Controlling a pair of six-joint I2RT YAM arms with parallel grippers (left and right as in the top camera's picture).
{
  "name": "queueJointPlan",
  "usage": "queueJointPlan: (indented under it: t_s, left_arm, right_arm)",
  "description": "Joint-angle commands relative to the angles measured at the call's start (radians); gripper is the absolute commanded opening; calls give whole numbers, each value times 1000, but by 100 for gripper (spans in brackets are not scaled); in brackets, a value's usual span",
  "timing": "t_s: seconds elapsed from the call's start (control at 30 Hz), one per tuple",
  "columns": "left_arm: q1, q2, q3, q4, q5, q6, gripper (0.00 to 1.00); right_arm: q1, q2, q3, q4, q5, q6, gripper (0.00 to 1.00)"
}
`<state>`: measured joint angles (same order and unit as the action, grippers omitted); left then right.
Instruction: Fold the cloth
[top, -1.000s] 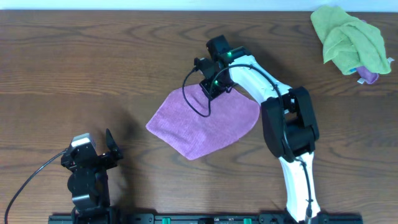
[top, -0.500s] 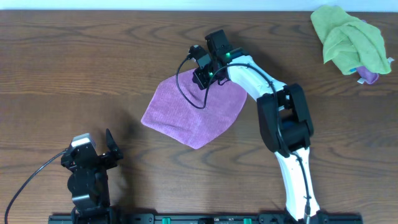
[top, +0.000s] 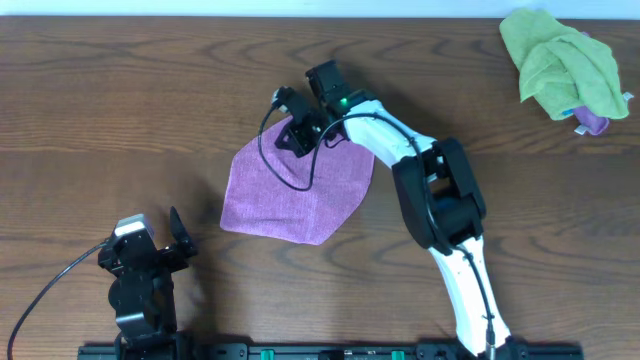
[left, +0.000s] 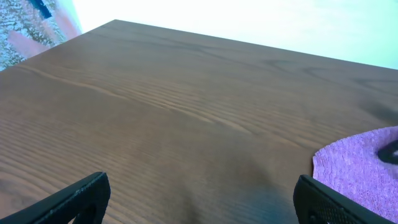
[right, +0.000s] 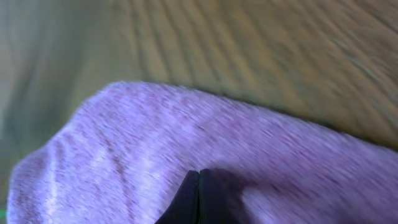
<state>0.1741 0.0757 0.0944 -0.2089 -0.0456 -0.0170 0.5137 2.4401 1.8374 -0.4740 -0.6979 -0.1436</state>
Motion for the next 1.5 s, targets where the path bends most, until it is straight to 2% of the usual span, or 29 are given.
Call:
queueJointPlan:
  t_s: [0.0,0.17,0.3,0.43,0.63,0.73,0.9,1.0,1.03,1.13,1.27,1.47]
  left_arm:
    - [3,-6,-28,-11,-13,21,95]
    - [3,-6,-28,-11,-13,21,95]
    - [3,-6,-28,-11,-13,21,95]
    - [3,-6,-28,-11,-13,21,96]
    - [3,-6,-28,-11,-13,21,96]
    - [3,-6,-28,-11,-13,21,96]
    - [3,-6,-28,-11,-13,21,95]
    - [3,-6,-28,-11,-13,21,95]
    - [3,-6,-28,-11,-13,21,95]
    - [3,-6,-28,-11,-13,21,96]
    - [3,-6,-28,-11,-13,21,96]
    - [3,-6,-28,-11,-13,21,95]
  right_arm:
    - [6,14,-3,37,-19,21,1]
    - [5,14,-3,147,16,54,1]
    - [4,12,9,121,11,61,1]
    - [-5,-3,157,-115,34,5,1]
    - [-13,-35,462,-492,351,-171,2]
    - [-31,-72,531,-610,454,-173,24]
    - [-73,-142,546,-846,527,-176,40]
    - [-111,-148,546,-996,535,-176,68]
    - [-124,-148,543,-1033,549,-176,73]
    - [-161,-148,537,-1063,621,-176,74]
    - [-253,-147,500,-1044,608,-175,78]
    - [-306,-147,324,-960,508,-206,70]
